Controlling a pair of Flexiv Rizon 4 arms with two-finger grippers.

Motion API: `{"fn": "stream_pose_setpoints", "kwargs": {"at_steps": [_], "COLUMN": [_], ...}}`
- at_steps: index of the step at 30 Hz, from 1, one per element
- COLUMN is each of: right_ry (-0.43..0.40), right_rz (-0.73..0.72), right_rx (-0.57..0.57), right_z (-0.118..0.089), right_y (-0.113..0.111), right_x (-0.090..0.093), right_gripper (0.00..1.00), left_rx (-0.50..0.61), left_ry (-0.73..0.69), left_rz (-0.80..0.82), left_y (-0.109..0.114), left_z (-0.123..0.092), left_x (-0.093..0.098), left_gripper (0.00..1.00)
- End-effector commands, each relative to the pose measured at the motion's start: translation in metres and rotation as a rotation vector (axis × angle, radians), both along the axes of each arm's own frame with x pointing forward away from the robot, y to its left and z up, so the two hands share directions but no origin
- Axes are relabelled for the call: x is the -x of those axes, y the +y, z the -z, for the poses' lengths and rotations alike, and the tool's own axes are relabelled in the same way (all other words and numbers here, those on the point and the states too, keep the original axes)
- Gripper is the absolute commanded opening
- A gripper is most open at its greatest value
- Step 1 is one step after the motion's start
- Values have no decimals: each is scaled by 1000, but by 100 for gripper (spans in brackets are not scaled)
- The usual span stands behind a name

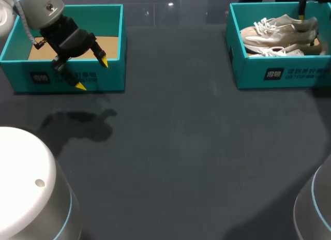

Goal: Take the shoe out of the shoebox, open the shoe tongue, remove and reinsert the insole, then place the shoe into the shoebox

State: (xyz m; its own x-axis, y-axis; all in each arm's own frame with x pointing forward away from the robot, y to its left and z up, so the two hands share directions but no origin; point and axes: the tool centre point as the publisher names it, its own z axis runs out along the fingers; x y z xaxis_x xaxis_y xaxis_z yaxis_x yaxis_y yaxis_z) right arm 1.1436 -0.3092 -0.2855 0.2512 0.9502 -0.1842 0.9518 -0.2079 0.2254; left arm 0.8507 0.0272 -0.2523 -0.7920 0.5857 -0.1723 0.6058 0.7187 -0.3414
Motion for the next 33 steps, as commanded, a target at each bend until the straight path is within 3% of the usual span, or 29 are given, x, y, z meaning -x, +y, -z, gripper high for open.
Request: {"fn": "stream_pose_setpoints", "kwargs": {"at_steps": [1, 12, 14, 19, 33], "right_ry": [-30, -56, -64, -42, -25], "right_rz": [-8, -32, -41, -59, -89], "right_rx": [0, 31, 37, 50, 44], "right_z": [-34, -83, -91, -100, -114], "right_y": [10, 38, 46, 60, 97], "right_x": [24, 60, 70, 95, 181], "right_gripper": [100, 100, 100, 100, 100], "left_rx": [-3, -3, -1, -31, -156], "left_ry": [-1, -1, -14, -13, 226], "left_rz": [0, 0, -34, -298, -1004], "left_y": [0, 0, 3, 5, 37], "left_z": [0, 0, -1, -4, -34], "left_x": [0, 0, 9, 16, 7], "left_gripper": [100, 100, 100, 100, 100]}}
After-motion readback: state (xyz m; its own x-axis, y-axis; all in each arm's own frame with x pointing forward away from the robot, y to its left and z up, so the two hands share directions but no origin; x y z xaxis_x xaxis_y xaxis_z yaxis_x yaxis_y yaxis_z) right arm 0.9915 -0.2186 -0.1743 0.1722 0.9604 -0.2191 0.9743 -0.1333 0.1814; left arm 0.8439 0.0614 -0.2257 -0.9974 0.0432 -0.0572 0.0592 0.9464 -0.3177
